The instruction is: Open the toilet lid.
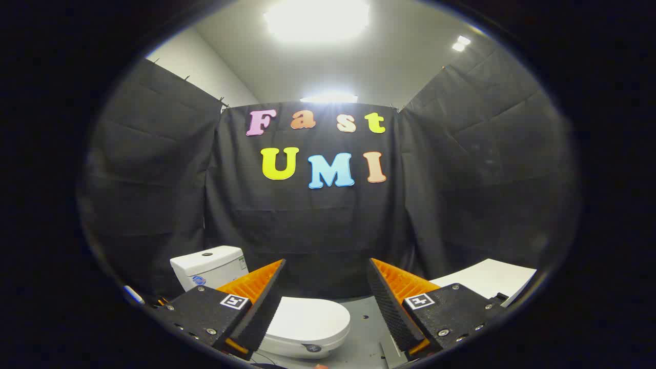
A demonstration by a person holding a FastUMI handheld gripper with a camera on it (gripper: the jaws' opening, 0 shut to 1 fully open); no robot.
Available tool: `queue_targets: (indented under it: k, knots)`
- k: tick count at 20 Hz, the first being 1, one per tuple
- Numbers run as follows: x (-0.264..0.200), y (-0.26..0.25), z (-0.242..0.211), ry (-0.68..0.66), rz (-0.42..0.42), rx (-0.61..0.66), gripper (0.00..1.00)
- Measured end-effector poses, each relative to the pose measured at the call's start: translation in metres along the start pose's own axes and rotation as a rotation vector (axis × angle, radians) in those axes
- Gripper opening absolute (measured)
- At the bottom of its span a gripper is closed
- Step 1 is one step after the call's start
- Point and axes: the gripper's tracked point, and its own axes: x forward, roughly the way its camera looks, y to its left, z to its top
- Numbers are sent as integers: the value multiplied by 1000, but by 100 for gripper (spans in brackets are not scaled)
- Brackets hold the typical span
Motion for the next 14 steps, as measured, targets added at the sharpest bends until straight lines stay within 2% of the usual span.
queue_targets:
  k: [8, 14]
  knots:
    - [8, -9, -26, 43, -8, -23, 95]
    - [13, -22, -31, 43, -24, 13, 95]
